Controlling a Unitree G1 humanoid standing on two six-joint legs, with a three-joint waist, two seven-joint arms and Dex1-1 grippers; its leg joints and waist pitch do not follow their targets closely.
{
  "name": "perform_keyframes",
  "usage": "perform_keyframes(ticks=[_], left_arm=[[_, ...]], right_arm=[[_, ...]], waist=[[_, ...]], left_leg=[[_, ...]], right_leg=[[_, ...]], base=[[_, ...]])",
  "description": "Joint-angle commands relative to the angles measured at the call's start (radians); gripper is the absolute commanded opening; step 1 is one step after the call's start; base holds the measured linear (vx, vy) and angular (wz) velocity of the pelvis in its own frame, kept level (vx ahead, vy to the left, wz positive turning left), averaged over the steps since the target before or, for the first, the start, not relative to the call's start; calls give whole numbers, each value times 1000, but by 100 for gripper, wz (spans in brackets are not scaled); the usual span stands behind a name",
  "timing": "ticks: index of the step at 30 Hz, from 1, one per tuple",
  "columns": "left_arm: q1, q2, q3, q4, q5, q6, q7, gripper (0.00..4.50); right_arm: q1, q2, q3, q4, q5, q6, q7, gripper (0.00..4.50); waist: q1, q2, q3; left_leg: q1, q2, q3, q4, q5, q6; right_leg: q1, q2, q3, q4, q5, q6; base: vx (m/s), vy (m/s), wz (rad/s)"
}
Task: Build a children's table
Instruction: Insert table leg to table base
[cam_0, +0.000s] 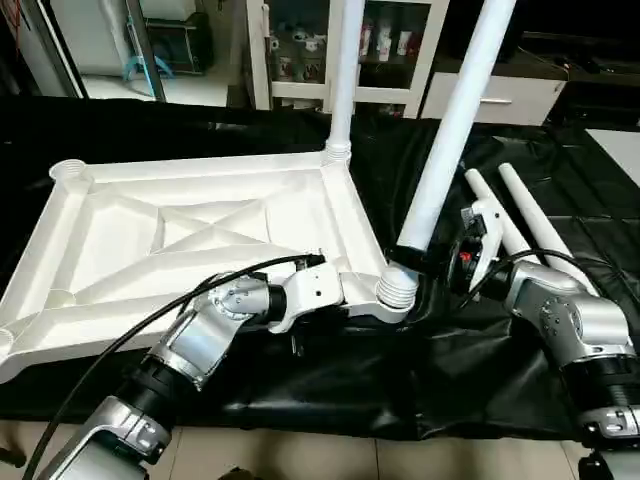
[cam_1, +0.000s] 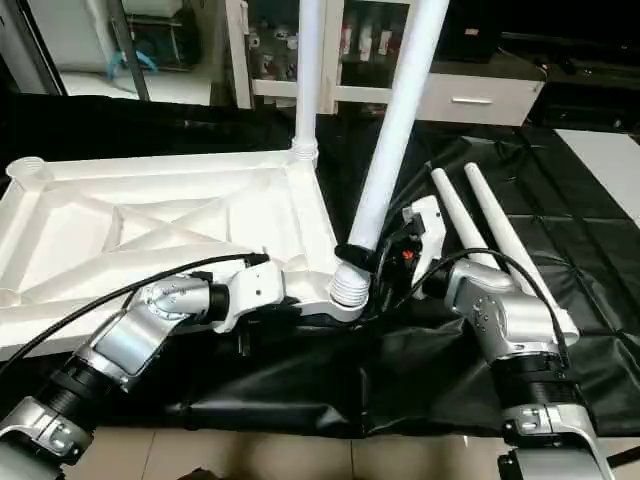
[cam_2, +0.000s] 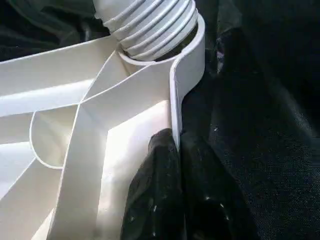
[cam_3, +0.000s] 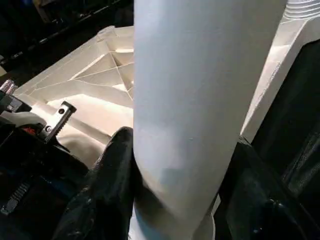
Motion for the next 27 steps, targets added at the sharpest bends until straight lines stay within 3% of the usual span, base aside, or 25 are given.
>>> perform_keyframes(ticks=[1,9,10,17,19,27], left_arm=[[5,-3,-20,-35,3,-32,-22,0],[3,-7,-13,-26,5,-34,-4,0],[3,-6,-12,-25,5,-35,-4,0],[-2,-5,-11,-15,8,-41,-2,0],[-6,-6,-9,-5,13,-45,1,0],[-11,-7,-8,3,16,-48,7,0]], right_arm=[[28,6,-1,24,-34,-9,-26,188],[106,38,-27,26,-55,-98,-91,188],[127,47,-30,10,-59,-117,-105,188],[226,68,-35,-92,-99,-237,-153,188],[268,83,-48,-136,-112,-282,-186,188],[331,86,-50,-180,-129,-340,-222,188]], waist=[[-4,-14,-65],[-8,-14,-62],[-8,-10,-61],[-14,-11,-60],[-13,-6,-56],[-17,-5,-54]], left_leg=[[21,39,-12,-65,-102,60],[22,40,-14,-70,-144,45],[23,40,-15,-71,-153,39],[25,40,-18,-79,-212,12],[28,41,-17,-81,-233,11],[30,42,-20,-86,-282,1]], right_leg=[[52,-46,34,-59,-112,-230],[49,-47,33,-66,-162,-214],[49,-47,33,-67,-172,-210],[47,-45,34,-75,-213,-181],[42,-44,37,-81,-233,-175],[40,-43,38,-85,-266,-167]], base=[[0,0,0],[0,0,0],[0,0,0],[0,0,0],[0,0,0],[0,0,0]])
